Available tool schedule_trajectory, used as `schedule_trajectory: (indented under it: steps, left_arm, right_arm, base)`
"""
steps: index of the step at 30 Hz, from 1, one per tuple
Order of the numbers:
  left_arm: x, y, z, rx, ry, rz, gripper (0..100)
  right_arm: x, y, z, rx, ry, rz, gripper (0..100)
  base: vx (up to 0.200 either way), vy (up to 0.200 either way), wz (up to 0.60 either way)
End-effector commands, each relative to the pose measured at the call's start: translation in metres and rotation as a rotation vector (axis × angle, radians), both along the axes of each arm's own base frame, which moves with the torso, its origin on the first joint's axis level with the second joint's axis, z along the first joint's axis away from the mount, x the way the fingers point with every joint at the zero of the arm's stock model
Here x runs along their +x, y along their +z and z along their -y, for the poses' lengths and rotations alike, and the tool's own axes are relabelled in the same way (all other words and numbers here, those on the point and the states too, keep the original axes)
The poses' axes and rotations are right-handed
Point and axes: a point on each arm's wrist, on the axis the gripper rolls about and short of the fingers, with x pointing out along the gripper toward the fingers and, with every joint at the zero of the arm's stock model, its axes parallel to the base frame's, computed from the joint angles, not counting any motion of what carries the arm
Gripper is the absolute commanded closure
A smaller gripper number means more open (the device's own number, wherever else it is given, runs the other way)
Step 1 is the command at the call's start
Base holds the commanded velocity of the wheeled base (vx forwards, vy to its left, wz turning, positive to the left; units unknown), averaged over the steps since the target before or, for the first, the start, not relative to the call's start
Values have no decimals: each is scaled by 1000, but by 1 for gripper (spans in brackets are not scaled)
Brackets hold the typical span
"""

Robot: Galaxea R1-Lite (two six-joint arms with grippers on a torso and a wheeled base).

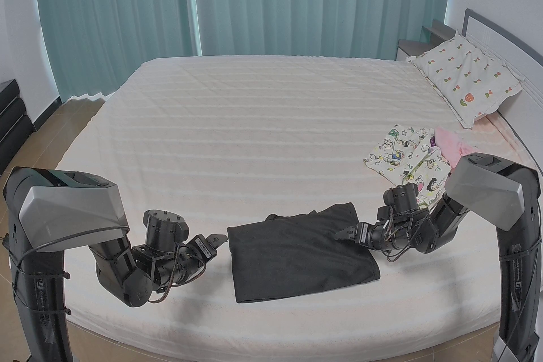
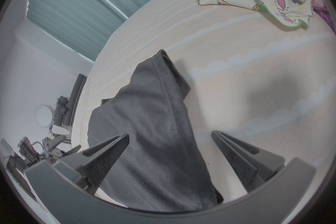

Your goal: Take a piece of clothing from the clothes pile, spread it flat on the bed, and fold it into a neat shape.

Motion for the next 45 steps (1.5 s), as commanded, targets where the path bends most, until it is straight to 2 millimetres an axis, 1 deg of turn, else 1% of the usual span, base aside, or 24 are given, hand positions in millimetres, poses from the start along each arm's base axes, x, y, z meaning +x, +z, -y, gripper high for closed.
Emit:
schedule_trajectory:
  steps: [1, 6, 13, 14, 20, 23, 29, 30, 32, 35, 38, 43, 45]
  left_arm:
    - [0, 2, 0, -22, 19, -4, 0]
    - [0, 2, -1, -23, 22, -4, 0]
    - [1, 3, -1, -29, 22, 1, 0]
    - [1, 2, -1, -28, 22, -1, 0]
    - [1, 2, -1, -27, 21, -5, 0]
    - [1, 2, -1, -28, 25, -5, 0]
    - [2, 1, -4, -28, 34, -9, 0]
    - [2, 3, -4, -30, 35, -3, 0]
    - [2, 4, -5, -32, 37, 0, 0]
    - [2, 3, -5, -50, 50, -11, 0]
    - [3, 5, -5, -70, 61, -10, 0]
    - [4, 5, -3, -72, 59, -8, 0]
    - [4, 5, -3, -72, 59, -9, 0]
  right_arm:
    - [-6, -19, -27, -30, 93, 21, 0]
    - [-6, -19, -28, -7, 99, 58, 0]
    - [-6, -20, -28, -6, 97, 56, 0]
    - [-6, -20, -28, -6, 97, 56, 100]
    - [-5, -19, -27, -2, 95, 58, 100]
    - [-9, -17, -25, 31, 105, 38, 100]
    - [-12, -6, -23, 87, 73, 48, 100]
    - [-13, -1, -22, 115, 66, 66, 100]
    - [-13, 1, -21, 133, 53, 78, 100]
    - [-15, 3, -18, 159, 27, 85, 100]
    - [-21, 0, -15, 154, 22, 65, 100]
    - [-23, 5, -14, 155, 22, 69, 100]
    - [-23, 5, -11, 153, 12, 65, 100]
  base:
    - [0, 0, 0]
    - [0, 0, 0]
    - [0, 0, 0]
    - [0, 0, 0]
    - [0, 0, 0]
    - [0, 0, 0]
    - [0, 0, 0]
    - [0, 0, 0]
    - [0, 0, 0]
    - [0, 0, 0]
    - [0, 0, 0]
    - [0, -200, 0]
    - [0, -200, 0]
